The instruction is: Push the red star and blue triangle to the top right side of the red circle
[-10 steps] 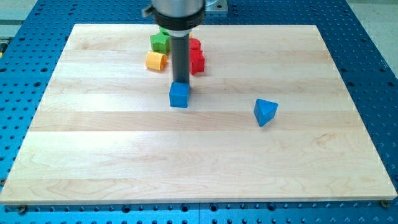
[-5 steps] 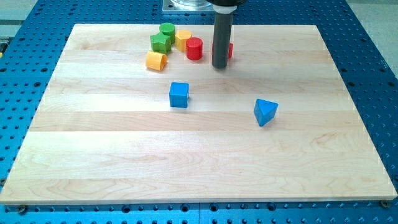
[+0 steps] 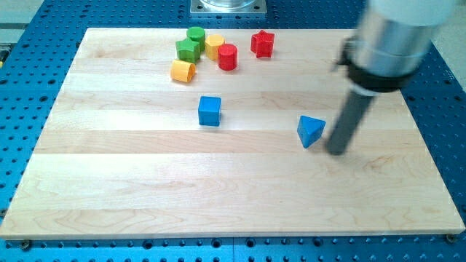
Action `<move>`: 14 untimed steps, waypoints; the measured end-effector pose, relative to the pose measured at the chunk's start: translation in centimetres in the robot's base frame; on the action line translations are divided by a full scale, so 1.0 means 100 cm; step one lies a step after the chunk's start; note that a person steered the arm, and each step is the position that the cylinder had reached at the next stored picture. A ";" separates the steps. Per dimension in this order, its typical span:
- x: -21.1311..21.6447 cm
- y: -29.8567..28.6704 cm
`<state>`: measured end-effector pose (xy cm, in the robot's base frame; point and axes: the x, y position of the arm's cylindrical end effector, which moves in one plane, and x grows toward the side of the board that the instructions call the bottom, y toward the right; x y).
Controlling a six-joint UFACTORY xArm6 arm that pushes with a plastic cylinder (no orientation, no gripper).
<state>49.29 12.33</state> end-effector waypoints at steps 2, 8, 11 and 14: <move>-0.091 -0.078; -0.109 -0.046; -0.151 -0.025; -0.172 -0.041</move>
<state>32.14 8.22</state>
